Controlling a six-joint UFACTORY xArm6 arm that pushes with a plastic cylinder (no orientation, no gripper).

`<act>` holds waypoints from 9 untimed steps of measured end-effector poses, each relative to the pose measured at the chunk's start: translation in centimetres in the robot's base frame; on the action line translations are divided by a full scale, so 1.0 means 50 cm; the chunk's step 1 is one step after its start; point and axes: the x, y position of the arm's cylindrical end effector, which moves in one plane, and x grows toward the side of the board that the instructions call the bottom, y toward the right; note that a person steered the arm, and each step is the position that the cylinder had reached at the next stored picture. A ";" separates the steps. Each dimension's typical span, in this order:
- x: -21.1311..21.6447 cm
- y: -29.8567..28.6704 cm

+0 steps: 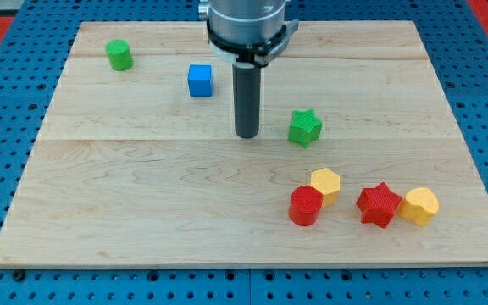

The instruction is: Slide the green star vertical to the yellow hexagon

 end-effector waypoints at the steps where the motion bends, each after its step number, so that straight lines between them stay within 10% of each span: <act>1: -0.011 0.012; 9: 0.035 0.085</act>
